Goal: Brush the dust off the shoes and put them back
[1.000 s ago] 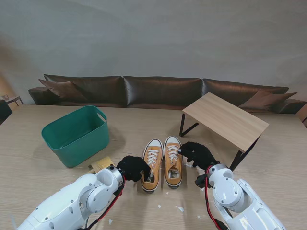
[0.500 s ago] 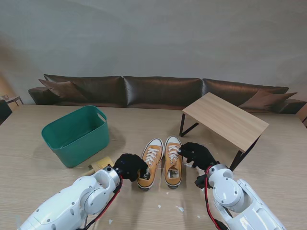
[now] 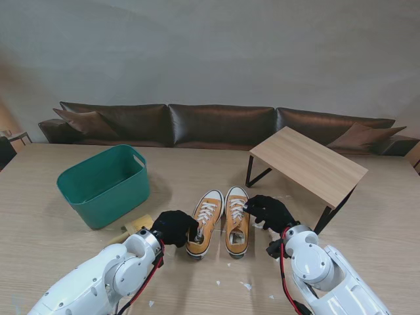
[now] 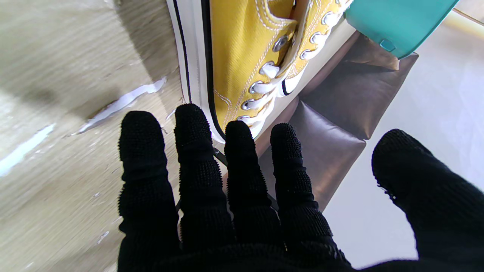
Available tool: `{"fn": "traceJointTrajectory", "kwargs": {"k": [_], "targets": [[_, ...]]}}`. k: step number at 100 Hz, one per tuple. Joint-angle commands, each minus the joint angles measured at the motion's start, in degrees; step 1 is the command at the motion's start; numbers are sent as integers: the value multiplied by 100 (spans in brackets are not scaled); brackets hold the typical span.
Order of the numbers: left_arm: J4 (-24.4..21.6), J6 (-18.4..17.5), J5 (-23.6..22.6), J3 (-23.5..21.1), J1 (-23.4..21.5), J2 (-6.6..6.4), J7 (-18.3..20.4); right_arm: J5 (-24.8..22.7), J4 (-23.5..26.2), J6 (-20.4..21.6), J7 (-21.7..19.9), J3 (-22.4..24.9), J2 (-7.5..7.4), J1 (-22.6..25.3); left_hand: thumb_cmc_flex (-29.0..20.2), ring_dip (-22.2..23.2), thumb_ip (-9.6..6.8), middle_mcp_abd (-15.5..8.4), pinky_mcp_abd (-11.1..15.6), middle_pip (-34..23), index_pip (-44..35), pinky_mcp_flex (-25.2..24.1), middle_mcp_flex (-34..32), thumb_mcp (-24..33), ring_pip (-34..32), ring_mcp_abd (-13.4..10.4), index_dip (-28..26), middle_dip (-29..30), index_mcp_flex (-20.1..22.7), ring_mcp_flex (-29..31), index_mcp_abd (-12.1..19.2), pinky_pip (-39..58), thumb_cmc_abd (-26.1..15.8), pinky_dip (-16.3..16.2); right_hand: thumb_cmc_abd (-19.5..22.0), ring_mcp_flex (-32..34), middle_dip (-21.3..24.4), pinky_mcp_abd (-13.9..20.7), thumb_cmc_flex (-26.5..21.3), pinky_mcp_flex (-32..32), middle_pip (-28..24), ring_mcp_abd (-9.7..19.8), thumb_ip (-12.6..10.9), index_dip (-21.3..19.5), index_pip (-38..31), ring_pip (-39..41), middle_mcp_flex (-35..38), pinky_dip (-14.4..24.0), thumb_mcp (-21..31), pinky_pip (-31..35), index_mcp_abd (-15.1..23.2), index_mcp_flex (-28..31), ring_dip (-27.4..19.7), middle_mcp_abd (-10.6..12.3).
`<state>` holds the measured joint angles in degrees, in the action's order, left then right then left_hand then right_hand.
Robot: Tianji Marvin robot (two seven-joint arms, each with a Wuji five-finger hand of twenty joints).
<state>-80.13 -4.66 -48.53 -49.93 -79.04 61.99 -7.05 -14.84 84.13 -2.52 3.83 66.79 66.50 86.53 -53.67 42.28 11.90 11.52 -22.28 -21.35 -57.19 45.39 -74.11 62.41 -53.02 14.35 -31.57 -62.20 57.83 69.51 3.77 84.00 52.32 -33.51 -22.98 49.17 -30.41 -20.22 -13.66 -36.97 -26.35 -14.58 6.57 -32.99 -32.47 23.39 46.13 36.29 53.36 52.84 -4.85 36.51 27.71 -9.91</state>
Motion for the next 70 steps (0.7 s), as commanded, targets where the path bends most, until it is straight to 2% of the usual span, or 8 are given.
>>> {"fn": "traceJointTrajectory", "kwargs": {"k": [1,18,37,58,70], "targets": [[-117,138,312,-24,-79,113,64,9,6,11,-76,-21,22,32,128,110,220,149,-153,-130,-618,-42,-21,-241,52,-146,-340,-184,-27,232,-909,-107,-196,71,168,184,71,-146,-120,1607,-97,-33,-102,98,40,67,48,-21,-109,37,-22,9,48,-96],[-210,222,626,-84,-160,170,91,41,-8,11,-68,-24,29,31,89,190,189,132,-141,-165,-674,-55,-14,-282,72,-171,-445,-301,-94,236,-951,-170,-262,86,168,177,72,-148,-124,1612,-95,-42,-100,99,40,65,45,-22,-111,37,-24,10,47,-97],[-498,261,705,-355,-372,146,244,54,-23,16,-58,-32,34,23,77,282,181,133,-218,-165,-785,-77,-20,-315,40,-180,-522,-350,-207,231,-974,-220,-391,81,167,180,73,-148,-125,1611,-94,-35,-100,99,41,70,39,-22,-110,38,-26,11,48,-110],[-798,144,756,-719,-540,123,366,81,-2,58,-41,-32,38,48,2,417,138,122,-203,-264,-1011,-216,95,-415,61,-201,-712,-611,-471,206,-1051,-284,-667,28,164,162,78,-146,-124,1617,-83,-40,-99,101,45,62,8,-24,-108,37,-30,5,45,-108],[-902,25,959,-902,-537,125,493,147,112,128,40,8,57,149,-55,542,94,149,-174,-295,-1129,-360,179,-489,45,-194,-804,-785,-601,107,-1069,-318,-835,-35,138,107,87,-143,-137,1634,-45,-40,-101,111,75,38,-141,-26,-90,28,-37,-62,36,-132]]}}
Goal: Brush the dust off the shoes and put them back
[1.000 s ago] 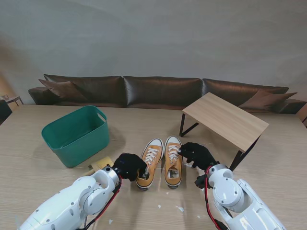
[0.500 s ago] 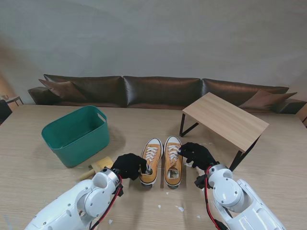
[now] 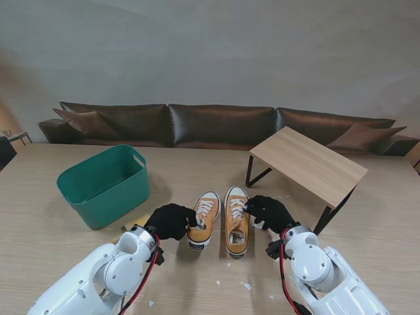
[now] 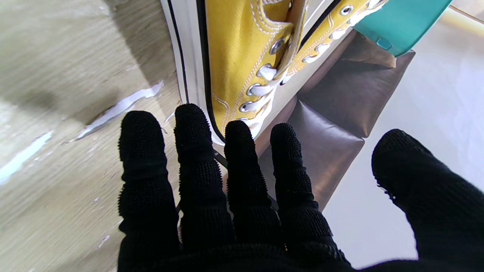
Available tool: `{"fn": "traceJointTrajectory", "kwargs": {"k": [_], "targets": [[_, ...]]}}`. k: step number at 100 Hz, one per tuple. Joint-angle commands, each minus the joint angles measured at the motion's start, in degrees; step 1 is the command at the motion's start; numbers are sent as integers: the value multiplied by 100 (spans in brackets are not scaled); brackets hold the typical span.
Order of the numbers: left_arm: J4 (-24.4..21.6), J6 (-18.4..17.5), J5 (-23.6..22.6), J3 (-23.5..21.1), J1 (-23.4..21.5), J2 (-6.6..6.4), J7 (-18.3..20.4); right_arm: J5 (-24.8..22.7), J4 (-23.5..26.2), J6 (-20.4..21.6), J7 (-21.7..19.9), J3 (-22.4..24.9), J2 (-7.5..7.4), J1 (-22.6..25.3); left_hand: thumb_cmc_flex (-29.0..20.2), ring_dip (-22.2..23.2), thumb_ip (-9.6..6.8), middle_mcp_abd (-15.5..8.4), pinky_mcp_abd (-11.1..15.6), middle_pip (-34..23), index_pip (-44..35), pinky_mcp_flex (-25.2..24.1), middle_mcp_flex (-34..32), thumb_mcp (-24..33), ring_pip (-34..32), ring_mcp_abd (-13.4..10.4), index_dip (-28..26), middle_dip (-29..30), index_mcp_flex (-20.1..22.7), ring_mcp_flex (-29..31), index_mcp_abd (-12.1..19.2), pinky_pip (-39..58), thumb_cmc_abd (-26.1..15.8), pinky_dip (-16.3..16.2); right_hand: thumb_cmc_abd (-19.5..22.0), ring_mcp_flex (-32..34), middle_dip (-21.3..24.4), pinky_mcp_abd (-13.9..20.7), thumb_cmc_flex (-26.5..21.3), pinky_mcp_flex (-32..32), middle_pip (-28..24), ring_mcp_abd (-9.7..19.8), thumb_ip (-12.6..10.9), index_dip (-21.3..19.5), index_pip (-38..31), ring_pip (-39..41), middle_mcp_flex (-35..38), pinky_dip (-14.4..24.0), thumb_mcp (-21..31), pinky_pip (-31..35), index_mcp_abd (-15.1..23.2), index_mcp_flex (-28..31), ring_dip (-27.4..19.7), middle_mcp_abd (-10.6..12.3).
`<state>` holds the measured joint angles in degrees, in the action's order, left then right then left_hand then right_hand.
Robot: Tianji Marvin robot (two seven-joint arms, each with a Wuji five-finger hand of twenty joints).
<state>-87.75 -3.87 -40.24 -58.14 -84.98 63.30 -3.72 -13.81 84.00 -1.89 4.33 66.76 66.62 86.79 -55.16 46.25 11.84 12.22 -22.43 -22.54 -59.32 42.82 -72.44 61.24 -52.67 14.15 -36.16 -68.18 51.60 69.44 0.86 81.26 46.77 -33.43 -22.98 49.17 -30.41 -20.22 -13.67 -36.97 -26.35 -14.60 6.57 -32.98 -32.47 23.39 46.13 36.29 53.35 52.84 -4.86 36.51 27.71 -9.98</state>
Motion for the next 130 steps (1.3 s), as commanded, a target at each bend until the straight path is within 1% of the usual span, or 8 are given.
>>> {"fn": "traceJointTrajectory", "kwargs": {"k": [1,26,47,64,77,92,108,130], "targets": [[-148,-64,152,-95,61,-7,177,50,138,73,0,16,47,134,89,151,97,80,-159,-176,-926,-112,15,-374,8,-175,-354,-193,20,108,-774,-47,-288,-45,139,99,88,-140,-136,1639,-42,-53,-100,111,80,35,-158,-27,-89,26,-31,-75,36,-123],[-236,-311,634,-354,226,-29,592,-176,466,259,272,81,60,322,14,339,34,101,-96,-183,-987,-300,126,-467,-31,-152,-619,-423,-114,-48,-811,-85,-494,-144,48,-80,84,-69,-82,1704,-51,7,-97,103,129,17,-594,-19,-21,13,4,-373,28,-94],[-119,-441,1084,-409,381,18,634,-440,592,232,418,19,64,261,-8,390,24,107,-66,-199,-978,-328,165,-496,-40,-158,-737,-523,-151,-94,-837,-110,-541,-165,-60,-325,107,-14,-39,1816,-104,58,-105,83,122,3,-907,-4,57,-26,48,-625,1,-39],[-94,-526,1354,-463,476,36,706,-485,604,267,553,-156,97,192,-16,406,21,117,-56,-193,-974,-355,175,-507,-37,-151,-793,-556,-157,-112,-851,-130,-558,-173,-248,-522,147,84,-146,1926,-103,107,-101,169,272,-30,-1158,-2,197,-105,325,-946,-36,88],[-160,-569,1478,-552,499,22,826,-546,572,305,591,-340,107,98,-19,417,19,111,-50,-186,-953,-359,181,-514,-36,-150,-824,-573,-173,-117,-854,-134,-571,-185,-715,-957,211,276,-292,2195,-48,233,-28,405,576,-170,-1702,-10,287,-329,688,-1565,-114,278],[-204,-597,1704,-631,523,24,926,-742,482,345,513,-602,83,-138,-26,429,16,110,-40,-180,-955,-380,189,-521,-37,-156,-883,-596,-176,-130,-855,-147,-593,-196,-1541,-1559,263,593,-624,2561,-108,481,109,608,664,-425,-2564,-79,83,-942,890,-2298,-286,511],[-217,-591,1963,-676,590,21,1076,-787,455,309,369,-839,67,-342,-38,440,9,112,-30,-164,-937,-408,205,-526,-32,-145,-929,-608,-189,-171,-861,-162,-618,-207,-2226,-2020,348,770,-557,2886,-173,537,272,726,743,-706,-3086,-306,310,-1860,676,-2756,-471,498],[-232,-624,2192,-689,770,-20,1392,-882,813,121,197,-819,15,-276,-52,450,-3,115,1,-150,-917,-453,217,-539,-25,-136,-975,-626,-191,-216,-858,-175,-643,-228,-2436,-2160,363,787,-316,2998,-222,501,388,760,829,-797,-3300,-332,531,-2366,289,-3096,-511,389]]}}
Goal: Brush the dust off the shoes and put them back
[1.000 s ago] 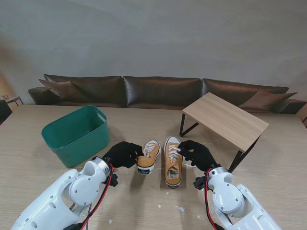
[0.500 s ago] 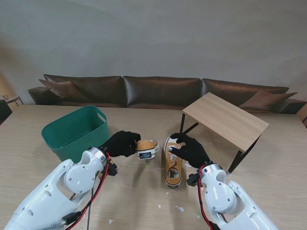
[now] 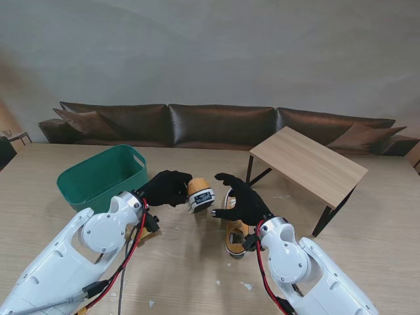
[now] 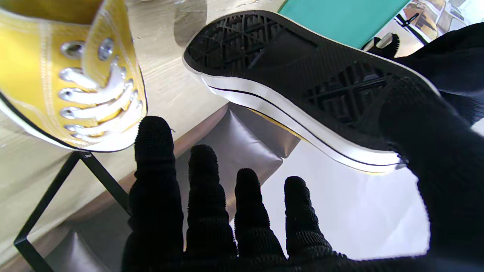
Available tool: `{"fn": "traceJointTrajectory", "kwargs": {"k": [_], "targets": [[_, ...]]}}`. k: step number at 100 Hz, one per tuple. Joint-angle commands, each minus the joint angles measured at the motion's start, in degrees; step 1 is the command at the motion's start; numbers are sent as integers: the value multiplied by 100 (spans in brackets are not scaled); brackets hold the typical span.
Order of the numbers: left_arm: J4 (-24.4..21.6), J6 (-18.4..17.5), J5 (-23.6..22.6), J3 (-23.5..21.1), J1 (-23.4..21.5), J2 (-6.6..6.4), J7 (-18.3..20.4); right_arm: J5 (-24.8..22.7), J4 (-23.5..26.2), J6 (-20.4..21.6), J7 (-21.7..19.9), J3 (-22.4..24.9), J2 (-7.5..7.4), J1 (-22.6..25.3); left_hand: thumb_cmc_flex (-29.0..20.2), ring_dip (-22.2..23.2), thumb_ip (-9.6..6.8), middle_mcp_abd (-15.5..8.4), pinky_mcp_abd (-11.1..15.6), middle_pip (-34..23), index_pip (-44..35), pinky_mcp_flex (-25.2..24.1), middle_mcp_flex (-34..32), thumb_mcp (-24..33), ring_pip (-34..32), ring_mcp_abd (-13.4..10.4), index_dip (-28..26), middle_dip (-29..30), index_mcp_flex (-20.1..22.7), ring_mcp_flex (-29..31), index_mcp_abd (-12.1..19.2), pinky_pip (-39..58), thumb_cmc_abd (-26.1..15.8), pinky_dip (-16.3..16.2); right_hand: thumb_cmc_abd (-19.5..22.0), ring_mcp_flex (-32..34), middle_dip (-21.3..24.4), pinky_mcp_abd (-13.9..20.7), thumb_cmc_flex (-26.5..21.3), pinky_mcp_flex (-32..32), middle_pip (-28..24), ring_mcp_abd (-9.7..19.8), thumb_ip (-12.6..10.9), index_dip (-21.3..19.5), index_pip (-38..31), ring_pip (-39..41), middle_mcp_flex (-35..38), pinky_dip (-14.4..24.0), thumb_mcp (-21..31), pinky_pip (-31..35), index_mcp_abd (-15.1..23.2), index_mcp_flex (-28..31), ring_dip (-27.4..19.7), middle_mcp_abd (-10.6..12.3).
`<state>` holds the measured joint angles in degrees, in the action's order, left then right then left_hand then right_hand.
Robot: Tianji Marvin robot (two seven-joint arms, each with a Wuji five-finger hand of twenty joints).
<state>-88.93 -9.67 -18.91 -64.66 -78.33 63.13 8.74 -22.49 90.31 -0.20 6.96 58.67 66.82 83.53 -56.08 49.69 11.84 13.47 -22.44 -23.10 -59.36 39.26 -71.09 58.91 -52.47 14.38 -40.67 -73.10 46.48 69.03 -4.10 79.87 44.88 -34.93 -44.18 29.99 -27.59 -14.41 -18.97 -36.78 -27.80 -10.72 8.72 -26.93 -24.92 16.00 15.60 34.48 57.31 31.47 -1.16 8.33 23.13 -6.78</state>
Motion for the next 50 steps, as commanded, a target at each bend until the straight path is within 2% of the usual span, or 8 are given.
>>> {"fn": "traceJointTrajectory", "kwargs": {"k": [1,33,50], "targets": [[-118,-46,65,-37,113,-6,161,-11,192,-56,-73,-11,-7,52,42,106,-2,-10,3,-94,-911,-98,82,-307,-45,-159,-526,-134,318,-176,-361,-36,-455,-79,-317,-243,81,200,223,2981,-80,106,176,155,76,-59,-252,-149,139,-239,-89,-289,-54,66],[-261,-36,379,-49,297,-56,538,213,213,-175,-143,-119,18,20,31,111,-14,-17,38,-88,-900,-138,112,-325,-37,-165,-600,-175,302,-212,-369,-72,-479,-94,-293,-186,105,56,404,2998,-116,35,251,247,271,-75,-308,13,220,-425,-334,-403,-54,-72],[-311,-18,558,-50,397,-78,725,308,150,-241,-78,-193,57,-10,30,113,-19,-16,55,-88,-890,-157,121,-329,-36,-164,-625,-195,289,-218,-368,-93,-498,-99,-298,-153,107,14,433,2998,-152,-4,267,279,451,-79,-342,120,265,-479,-638,-397,-47,-137]]}}
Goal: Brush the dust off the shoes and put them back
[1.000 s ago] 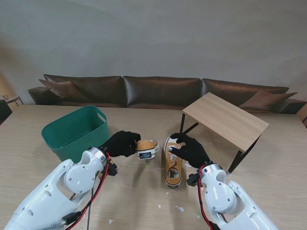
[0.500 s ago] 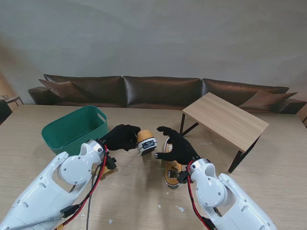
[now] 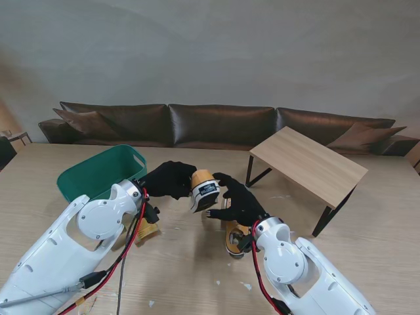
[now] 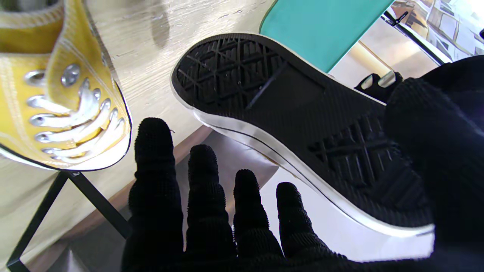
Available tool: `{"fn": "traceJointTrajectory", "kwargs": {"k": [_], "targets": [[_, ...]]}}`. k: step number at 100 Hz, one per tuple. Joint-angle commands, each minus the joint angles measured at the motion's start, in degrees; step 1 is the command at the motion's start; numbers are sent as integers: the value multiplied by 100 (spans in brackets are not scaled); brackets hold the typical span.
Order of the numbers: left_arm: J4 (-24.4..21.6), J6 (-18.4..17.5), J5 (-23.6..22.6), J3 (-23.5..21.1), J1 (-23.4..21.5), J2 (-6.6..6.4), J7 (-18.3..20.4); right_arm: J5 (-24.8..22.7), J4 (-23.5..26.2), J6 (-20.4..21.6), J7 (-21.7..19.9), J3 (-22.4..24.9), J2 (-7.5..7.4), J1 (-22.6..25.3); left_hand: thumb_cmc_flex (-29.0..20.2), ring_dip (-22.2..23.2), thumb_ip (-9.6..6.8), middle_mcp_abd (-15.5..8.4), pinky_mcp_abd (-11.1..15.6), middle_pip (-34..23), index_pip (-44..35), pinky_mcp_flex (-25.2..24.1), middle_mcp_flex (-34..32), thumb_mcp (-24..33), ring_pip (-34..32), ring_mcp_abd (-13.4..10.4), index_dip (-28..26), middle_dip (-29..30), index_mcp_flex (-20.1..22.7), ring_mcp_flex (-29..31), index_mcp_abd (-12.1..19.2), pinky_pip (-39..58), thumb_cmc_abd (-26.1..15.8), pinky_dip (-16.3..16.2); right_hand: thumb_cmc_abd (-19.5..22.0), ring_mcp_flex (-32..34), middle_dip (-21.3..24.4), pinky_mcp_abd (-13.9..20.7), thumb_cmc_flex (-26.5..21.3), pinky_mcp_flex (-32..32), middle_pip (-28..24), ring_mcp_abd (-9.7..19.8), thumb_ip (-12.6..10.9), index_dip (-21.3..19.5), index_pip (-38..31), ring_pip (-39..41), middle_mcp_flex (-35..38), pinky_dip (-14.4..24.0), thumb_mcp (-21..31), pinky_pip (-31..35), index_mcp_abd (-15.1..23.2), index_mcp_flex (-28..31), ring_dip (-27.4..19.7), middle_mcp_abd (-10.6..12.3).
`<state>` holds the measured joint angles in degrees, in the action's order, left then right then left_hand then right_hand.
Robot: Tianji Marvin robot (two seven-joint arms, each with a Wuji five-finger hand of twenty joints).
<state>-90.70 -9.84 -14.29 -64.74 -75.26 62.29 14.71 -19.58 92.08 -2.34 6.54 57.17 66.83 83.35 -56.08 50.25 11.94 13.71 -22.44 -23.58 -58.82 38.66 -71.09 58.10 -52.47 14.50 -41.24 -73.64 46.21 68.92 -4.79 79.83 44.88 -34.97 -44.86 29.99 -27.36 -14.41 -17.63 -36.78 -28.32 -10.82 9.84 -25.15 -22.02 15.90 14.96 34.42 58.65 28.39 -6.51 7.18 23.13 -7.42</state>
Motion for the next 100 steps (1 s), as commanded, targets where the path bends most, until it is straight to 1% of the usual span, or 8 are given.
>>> {"fn": "traceJointTrajectory", "kwargs": {"k": [1,7,15,32,36,48,63,100], "targets": [[-137,2,112,-41,94,5,140,18,-31,-33,-29,-48,59,4,26,56,-29,-40,56,-39,-944,-97,121,-248,-36,-176,-571,-143,314,-207,-301,-91,-493,-96,-233,-149,85,11,301,2998,-104,-1,157,100,169,-69,-278,132,134,-174,-114,-280,-46,-77],[-159,21,192,-41,125,-1,203,20,-54,-73,8,-85,75,-20,25,57,-30,-42,59,-38,-939,-101,125,-251,-36,-174,-579,-150,313,-210,-314,-96,-498,-99,-199,-114,77,-10,321,2988,-163,-9,169,171,475,-63,-283,220,143,-217,-207,-258,-37,-78],[-199,56,268,-40,169,-17,315,71,-71,-136,87,-127,108,-30,24,58,-33,-42,64,-36,-941,-118,127,-253,-34,-176,-595,-155,314,-224,-310,-109,-508,-101,-139,-76,78,-40,263,2931,-210,-59,155,-73,338,-37,-226,311,100,-225,-291,-231,-20,-82],[-282,118,436,-25,257,-39,499,42,-116,-246,293,-246,172,-67,25,60,-33,-51,64,-31,-932,-124,131,-259,-35,-175,-607,-160,312,-231,-313,-118,-509,-108,-40,51,53,-92,276,2865,-332,-84,138,-92,496,59,-115,411,90,-230,-363,-234,20,-80],[-307,141,492,-22,271,-40,530,28,-129,-282,360,-283,194,-83,25,60,-34,-50,64,-30,-926,-127,133,-259,-35,-175,-608,-162,304,-232,-315,-122,-513,-109,9,81,44,-110,245,2821,-389,-94,126,-256,338,121,-60,448,31,-230,-385,-185,43,-89],[-403,220,564,-25,301,-57,640,121,-133,-267,534,-342,258,-81,32,61,-33,-45,58,-25,-917,-144,142,-264,-32,-177,-616,-168,298,-248,-311,-142,-522,-110,-46,166,50,-148,111,2758,-436,-114,106,-393,-22,200,110,504,60,-225,-396,-112,58,-67],[-444,304,691,-18,347,-53,698,92,-65,-153,737,-392,302,-27,25,62,-35,-38,52,-22,-911,-170,153,-265,-37,-184,-634,-182,291,-255,-316,-189,-530,-105,-137,374,64,-226,59,2564,-446,-144,102,-230,-661,308,449,570,181,-183,-318,90,72,-22],[-504,465,1088,64,469,-23,802,-12,92,-274,958,-602,379,-91,16,67,-40,-31,31,-10,-893,-226,181,-275,-55,-163,-675,-207,274,-287,-339,-253,-557,-113,111,520,59,-264,10,2445,-436,-177,67,18,-966,419,607,613,58,-127,27,-23,114,-67]]}}
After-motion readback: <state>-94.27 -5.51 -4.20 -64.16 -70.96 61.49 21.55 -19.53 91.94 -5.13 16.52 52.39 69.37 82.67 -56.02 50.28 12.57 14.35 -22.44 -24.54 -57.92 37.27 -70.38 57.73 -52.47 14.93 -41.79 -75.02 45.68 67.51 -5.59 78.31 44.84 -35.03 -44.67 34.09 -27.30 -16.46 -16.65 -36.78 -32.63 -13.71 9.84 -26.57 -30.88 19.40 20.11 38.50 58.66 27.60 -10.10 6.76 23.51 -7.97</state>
